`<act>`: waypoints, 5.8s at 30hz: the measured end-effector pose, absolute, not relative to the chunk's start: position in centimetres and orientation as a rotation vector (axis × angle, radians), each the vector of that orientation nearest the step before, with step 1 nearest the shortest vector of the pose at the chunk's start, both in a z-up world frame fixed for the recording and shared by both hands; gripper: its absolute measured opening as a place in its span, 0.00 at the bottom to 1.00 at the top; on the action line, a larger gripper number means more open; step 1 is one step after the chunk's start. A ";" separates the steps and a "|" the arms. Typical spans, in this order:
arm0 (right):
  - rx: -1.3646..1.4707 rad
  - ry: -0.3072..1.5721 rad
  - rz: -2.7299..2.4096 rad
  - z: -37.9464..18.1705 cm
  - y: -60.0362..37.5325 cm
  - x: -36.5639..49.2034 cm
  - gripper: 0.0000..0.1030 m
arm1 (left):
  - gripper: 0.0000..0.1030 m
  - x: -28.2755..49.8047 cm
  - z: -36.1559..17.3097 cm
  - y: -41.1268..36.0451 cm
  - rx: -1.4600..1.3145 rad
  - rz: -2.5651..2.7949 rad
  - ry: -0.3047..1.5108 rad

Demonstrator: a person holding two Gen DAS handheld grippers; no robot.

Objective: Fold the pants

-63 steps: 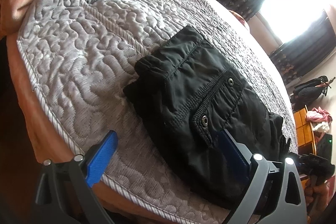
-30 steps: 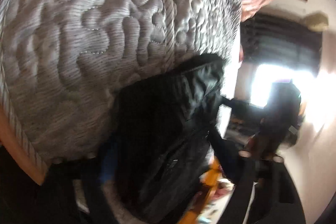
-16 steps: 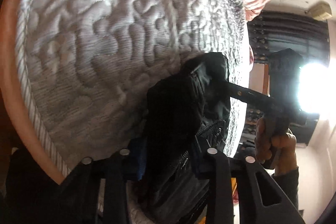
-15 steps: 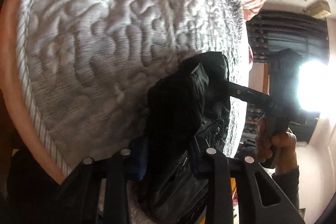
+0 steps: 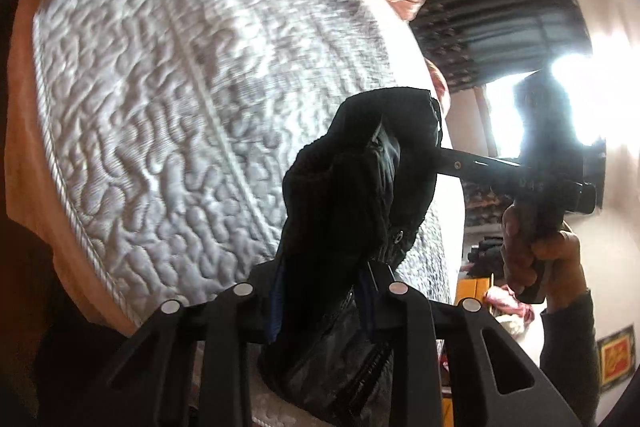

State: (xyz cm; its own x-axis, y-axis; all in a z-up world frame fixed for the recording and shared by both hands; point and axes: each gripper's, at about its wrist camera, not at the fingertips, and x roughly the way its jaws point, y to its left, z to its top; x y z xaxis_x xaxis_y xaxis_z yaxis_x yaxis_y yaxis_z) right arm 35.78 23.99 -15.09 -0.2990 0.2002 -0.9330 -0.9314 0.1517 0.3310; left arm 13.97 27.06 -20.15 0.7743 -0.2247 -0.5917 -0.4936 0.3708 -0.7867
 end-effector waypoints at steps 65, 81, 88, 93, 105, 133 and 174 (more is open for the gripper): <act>-0.471 1.048 1.130 2.5 -5.5 30.8 0.30 | 0.27 12.1 -1.9 3.8 -0.565 -0.080 0.697; -0.413 1.035 1.049 2.4 -10.3 30.7 0.30 | 0.27 12.9 -1.1 -0.2 -0.455 -0.142 0.709; -0.389 1.034 1.030 2.0 -12.3 30.8 0.30 | 0.27 13.3 -1.0 -2.0 -0.419 -0.166 0.717; -0.365 1.031 1.018 1.5 -14.1 31.1 0.30 | 0.27 13.8 -1.0 -3.5 -0.386 -0.188 0.726; -0.302 1.048 0.975 -0.5 -19.6 32.2 0.30 | 0.27 15.3 -1.9 -8.5 -0.311 -0.261 0.754; -0.276 1.046 0.925 -5.1 -26.6 33.5 0.30 | 0.27 17.8 -5.4 -15.9 -0.213 -0.363 0.829; -0.159 1.154 0.885 -18.6 -35.6 36.7 0.36 | 0.27 22.0 -19.3 -26.3 0.004 -0.412 1.047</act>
